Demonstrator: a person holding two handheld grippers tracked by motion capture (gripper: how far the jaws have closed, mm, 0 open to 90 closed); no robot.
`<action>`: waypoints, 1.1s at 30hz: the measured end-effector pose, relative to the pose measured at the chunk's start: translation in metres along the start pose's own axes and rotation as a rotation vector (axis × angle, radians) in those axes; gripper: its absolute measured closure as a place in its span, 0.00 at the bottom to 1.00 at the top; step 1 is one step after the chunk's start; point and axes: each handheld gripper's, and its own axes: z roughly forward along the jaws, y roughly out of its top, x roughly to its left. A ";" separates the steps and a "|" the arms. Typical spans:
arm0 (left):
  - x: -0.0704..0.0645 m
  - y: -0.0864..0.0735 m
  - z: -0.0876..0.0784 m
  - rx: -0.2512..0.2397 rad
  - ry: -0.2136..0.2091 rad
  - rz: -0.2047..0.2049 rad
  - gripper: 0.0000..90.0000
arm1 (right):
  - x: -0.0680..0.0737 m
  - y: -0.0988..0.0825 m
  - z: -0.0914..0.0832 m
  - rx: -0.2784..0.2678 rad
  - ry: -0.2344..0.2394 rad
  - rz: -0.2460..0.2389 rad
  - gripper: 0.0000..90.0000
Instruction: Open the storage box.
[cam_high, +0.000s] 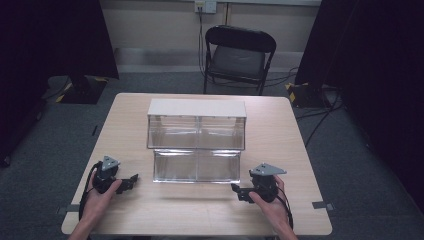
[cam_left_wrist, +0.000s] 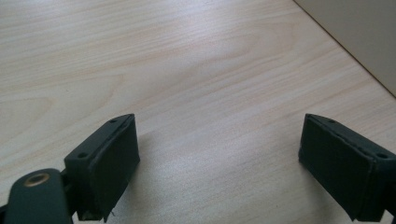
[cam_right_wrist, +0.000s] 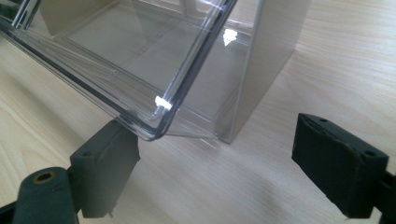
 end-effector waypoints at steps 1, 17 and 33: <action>0.000 0.000 0.000 0.000 0.000 0.000 0.13 | 0.001 0.001 0.002 0.004 0.008 0.005 0.16; 0.000 0.000 0.000 0.000 0.000 0.000 0.13 | 0.003 0.004 0.006 0.002 0.044 0.011 0.16; 0.000 0.000 0.000 0.000 0.000 0.000 0.13 | 0.005 0.004 0.003 -0.017 0.058 0.007 0.16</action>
